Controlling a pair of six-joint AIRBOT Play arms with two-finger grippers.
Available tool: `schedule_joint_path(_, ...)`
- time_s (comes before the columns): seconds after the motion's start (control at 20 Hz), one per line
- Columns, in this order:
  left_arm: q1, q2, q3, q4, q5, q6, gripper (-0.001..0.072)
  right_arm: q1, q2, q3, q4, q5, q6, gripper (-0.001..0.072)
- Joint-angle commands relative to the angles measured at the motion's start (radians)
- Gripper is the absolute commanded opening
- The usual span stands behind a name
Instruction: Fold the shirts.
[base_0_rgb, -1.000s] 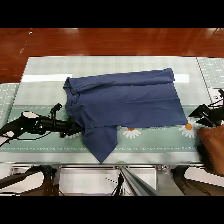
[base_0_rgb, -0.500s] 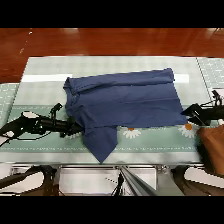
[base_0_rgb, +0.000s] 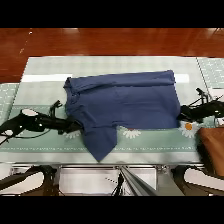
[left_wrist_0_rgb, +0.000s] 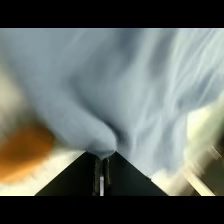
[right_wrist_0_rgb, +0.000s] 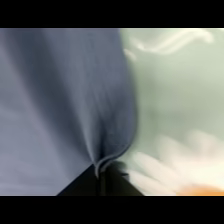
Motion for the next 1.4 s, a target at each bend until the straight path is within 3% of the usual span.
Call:
schedule_joint_path(0.0,0.0,0.125,0.146,-0.043,-0.097,0.005,0.0023,0.013,0.132,0.121,0.073,0.061,-0.031,0.003)
schedule_joint_path(0.2,0.008,0.377,0.512,-0.042,-0.1,0.005,0.0023,0.013,0.323,0.345,0.266,0.029,-0.047,0.003)
schedule_joint_path(0.35,0.044,0.5,0.85,-0.034,-0.028,0.006,0.0024,0.013,0.454,0.532,0.359,-0.076,-0.046,0.0029)
schedule_joint_path(0.55,0.083,0.554,1.254,0.113,0.045,0.005,0.0023,0.013,0.617,0.723,0.344,-0.316,-0.007,0.0029)
schedule_joint_path(0.7,0.084,0.569,1.466,0.234,0.024,0.004,0.0022,0.013,0.698,0.847,0.221,-0.336,0.119,0.0029)
schedule_joint_path(0.85,0.084,0.603,1.582,0.336,-0.08,-0.079,0.0021,0.013,0.754,0.943,0.088,-0.247,0.235,0.0029)
schedule_joint_path(1.05,0.097,0.669,1.601,0.564,-0.298,-0.157,0.0021,0.013,0.783,1.056,-0.083,-0.004,0.303,0.0029)
schedule_joint_path(1.25,0.13,0.649,1.586,0.643,-0.556,-0.193,0.0021,0.013,0.767,1.078,-0.201,0.248,0.303,0.0029)
schedule_joint_path(1.35,0.13,0.605,1.567,0.642,-0.687,-0.244,0.0021,0.013,0.713,1.078,-0.213,0.478,0.287,0.0029)
